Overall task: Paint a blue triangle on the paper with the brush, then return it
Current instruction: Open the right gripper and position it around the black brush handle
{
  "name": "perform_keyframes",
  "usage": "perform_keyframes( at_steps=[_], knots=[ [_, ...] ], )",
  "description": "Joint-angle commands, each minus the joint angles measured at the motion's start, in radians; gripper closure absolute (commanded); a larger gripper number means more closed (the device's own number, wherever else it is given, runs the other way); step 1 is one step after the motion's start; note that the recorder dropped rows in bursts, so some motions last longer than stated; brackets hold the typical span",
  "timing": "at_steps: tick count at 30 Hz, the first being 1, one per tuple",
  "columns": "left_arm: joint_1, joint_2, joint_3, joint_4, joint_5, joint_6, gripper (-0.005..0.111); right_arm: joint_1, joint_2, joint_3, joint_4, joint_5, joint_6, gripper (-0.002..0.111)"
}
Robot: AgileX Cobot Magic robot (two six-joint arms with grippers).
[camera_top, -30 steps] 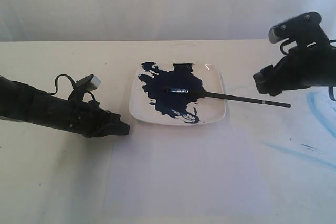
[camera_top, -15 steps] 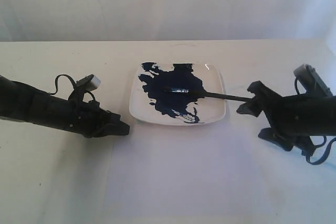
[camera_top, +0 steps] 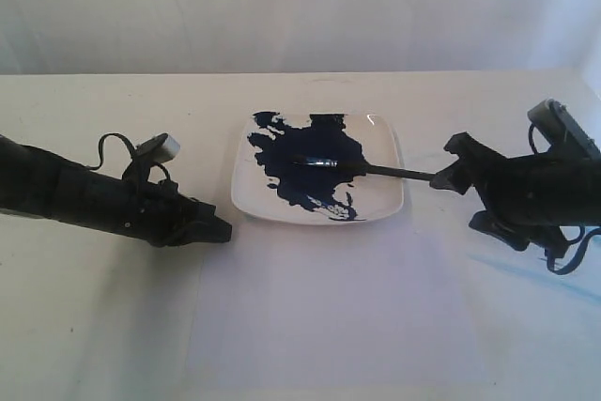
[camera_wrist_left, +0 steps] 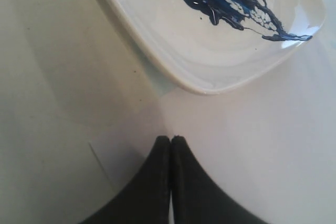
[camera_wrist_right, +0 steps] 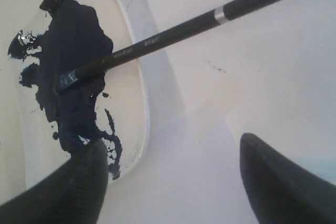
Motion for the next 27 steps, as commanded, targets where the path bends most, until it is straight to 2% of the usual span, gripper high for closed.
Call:
perform_keyframes(
  at_steps=[1,15,24,27],
  knots=[
    [-0.006,0.017,0.006,0.000,-0.001,-0.009,0.107,0.000,0.000,-0.006,-0.002,0.016,-0.068,0.043],
    [-0.006,0.017,0.006,0.000,-0.002,-0.009,0.107,-0.022,0.041,-0.022,-0.002,0.059,-0.061,0.043],
    [-0.006,0.017,0.006,0.000,-0.002,-0.009,0.107,-0.034,0.151,-0.140,-0.002,0.054,-0.054,0.043],
    [-0.006,0.017,0.006,0.000,-0.002,-0.009,0.107,-0.034,0.183,-0.180,-0.002,0.054,0.013,0.043]
  ],
)
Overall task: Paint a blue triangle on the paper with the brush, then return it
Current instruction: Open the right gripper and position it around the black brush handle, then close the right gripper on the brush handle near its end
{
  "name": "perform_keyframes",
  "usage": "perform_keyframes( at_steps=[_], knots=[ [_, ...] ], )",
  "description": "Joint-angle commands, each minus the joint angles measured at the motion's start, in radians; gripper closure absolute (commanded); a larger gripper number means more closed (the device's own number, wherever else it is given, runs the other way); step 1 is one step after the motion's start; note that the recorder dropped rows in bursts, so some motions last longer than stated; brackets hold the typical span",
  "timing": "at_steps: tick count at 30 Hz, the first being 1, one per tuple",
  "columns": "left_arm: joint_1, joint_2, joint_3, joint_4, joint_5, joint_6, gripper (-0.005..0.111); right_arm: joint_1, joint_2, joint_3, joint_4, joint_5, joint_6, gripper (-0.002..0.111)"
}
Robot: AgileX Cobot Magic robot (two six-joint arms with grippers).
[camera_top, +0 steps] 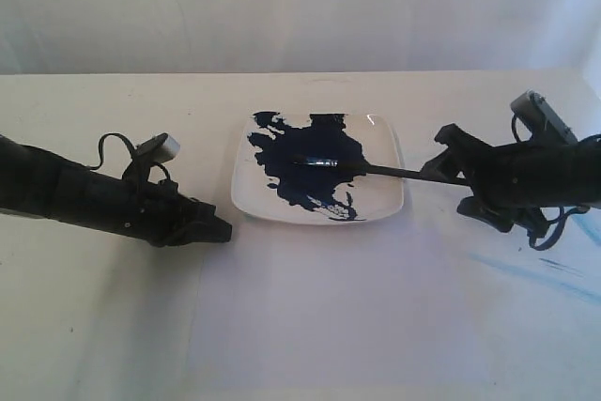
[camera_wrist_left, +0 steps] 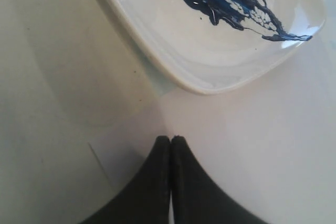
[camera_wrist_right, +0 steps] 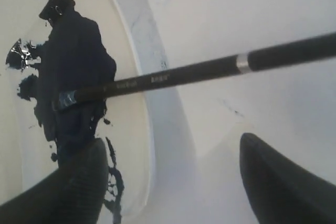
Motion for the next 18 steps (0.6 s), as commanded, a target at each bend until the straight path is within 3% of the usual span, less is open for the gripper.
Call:
perform_keyframes(
  at_steps=[1,12,18],
  knots=[
    [-0.006,0.017,0.006,0.000,-0.002,-0.009,0.107,-0.012,0.043,-0.055,-0.002,0.001,0.086,0.043],
    [-0.006,0.017,0.006,0.000,-0.002,-0.009,0.107,-0.012,0.109,-0.106,-0.002,-0.032,0.185,0.043],
    [-0.006,0.017,0.006,0.000,-0.002,-0.009,0.107,-0.012,0.126,-0.145,-0.002,-0.052,0.218,0.054]
  ],
)
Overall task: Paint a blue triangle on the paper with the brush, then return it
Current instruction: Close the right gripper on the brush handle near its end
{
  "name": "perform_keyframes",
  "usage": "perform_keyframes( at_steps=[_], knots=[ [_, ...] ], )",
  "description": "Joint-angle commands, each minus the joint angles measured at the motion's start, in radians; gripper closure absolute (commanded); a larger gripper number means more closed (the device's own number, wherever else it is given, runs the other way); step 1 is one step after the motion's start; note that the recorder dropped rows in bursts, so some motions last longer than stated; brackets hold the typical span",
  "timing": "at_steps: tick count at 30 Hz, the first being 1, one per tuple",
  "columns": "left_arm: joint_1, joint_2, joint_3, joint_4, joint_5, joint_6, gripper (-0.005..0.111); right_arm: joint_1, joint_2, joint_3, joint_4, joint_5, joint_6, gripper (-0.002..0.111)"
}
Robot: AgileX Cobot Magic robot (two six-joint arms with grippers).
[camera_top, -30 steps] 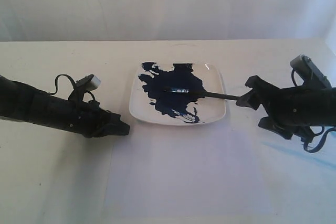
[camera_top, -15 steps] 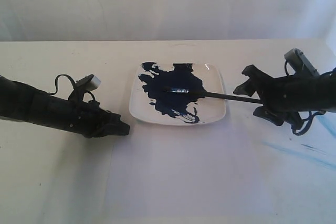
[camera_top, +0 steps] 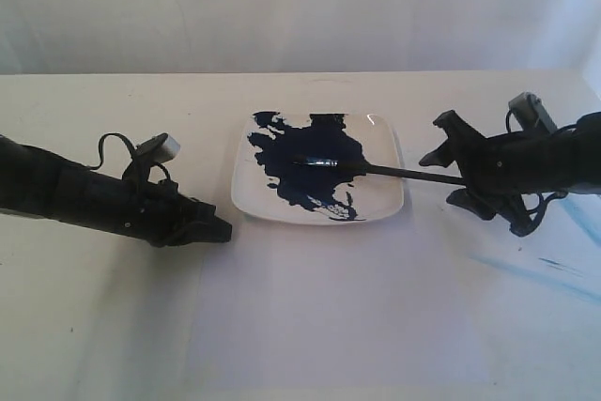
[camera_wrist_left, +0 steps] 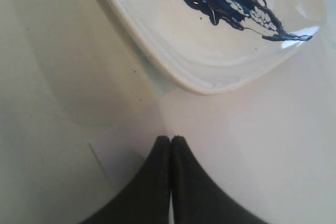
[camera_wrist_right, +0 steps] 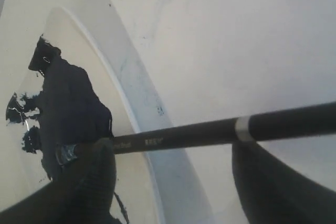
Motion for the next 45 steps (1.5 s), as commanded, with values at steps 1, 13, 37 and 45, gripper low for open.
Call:
perform_keyframes(
  at_steps=[1,13,37,45],
  knots=[
    [-0.006,0.017,0.006,0.000,-0.002,-0.009,0.107,-0.012,0.010,-0.025,-0.002,-0.032,0.047,0.056],
    [-0.006,0.017,0.006,0.000,-0.002,-0.009,0.107,-0.012,0.070,-0.086,-0.002,-0.030,0.116,0.056],
    [-0.006,0.017,0.006,0.000,-0.002,-0.009,0.107,-0.012,0.086,-0.131,-0.002,-0.090,0.177,0.070],
    [-0.006,0.017,0.006,0.000,-0.002,-0.009,0.107,-0.012,0.094,-0.146,-0.002,-0.109,0.201,0.070]
  ],
)
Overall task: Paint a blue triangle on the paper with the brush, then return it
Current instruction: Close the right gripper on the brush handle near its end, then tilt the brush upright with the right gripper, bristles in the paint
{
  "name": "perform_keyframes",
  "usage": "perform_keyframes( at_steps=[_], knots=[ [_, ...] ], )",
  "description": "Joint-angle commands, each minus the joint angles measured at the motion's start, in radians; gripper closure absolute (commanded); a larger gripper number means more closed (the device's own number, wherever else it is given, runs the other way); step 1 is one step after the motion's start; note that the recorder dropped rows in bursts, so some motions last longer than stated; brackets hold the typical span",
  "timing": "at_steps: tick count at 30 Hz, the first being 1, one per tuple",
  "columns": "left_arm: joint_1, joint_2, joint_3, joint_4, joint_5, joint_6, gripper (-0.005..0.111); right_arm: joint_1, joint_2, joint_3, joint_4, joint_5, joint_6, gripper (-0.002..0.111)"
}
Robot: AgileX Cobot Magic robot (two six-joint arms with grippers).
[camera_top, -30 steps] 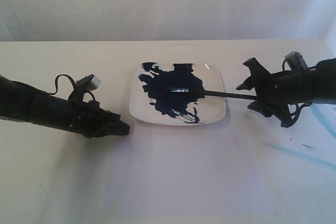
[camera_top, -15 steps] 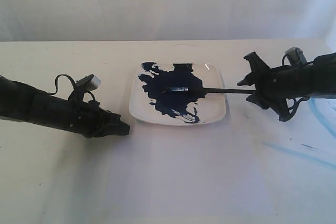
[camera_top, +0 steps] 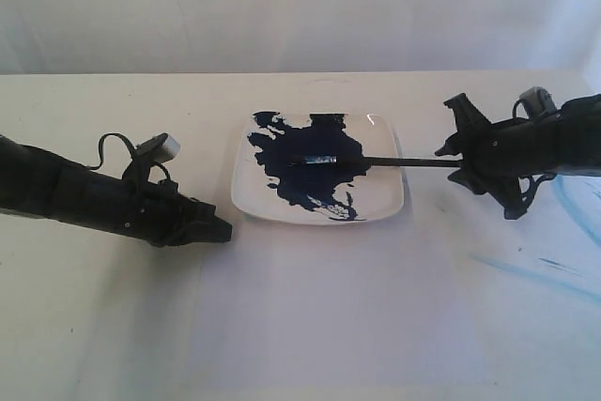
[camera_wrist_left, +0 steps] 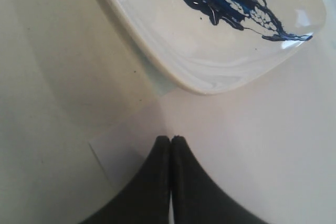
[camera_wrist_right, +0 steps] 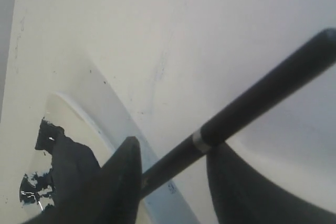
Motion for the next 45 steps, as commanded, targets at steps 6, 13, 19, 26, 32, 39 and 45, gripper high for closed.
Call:
perform_keyframes(
  at_steps=[6,13,19,26,32,39,45],
  knots=[
    [-0.006,0.017,0.006,0.000,-0.002,-0.009,0.107,-0.005,0.038,-0.042,-0.004,0.007,0.026,0.070],
    [-0.006,0.017,0.006,0.000,-0.002,-0.009,0.107,0.003,0.059,-0.066,-0.004,0.021,0.028,0.070],
    [-0.006,0.017,0.006,0.000,-0.002,-0.009,0.107,0.011,0.067,-0.072,-0.004,0.021,0.028,0.073],
    [-0.006,0.017,0.006,0.000,-0.002,-0.009,0.107,0.011,0.067,-0.072,-0.004,0.032,0.028,0.085],
    [-0.006,0.017,0.006,0.000,-0.002,-0.009,0.107,0.011,0.067,-0.072,-0.004,0.029,0.032,0.095],
    [-0.006,0.017,0.006,0.000,-0.002,-0.009,0.107,0.011,0.067,-0.072,-0.004,0.018,0.044,0.100],
    [-0.006,0.017,0.006,0.000,-0.002,-0.009,0.107,0.011,0.067,-0.074,-0.004,0.014,0.050,0.106]
  ],
)
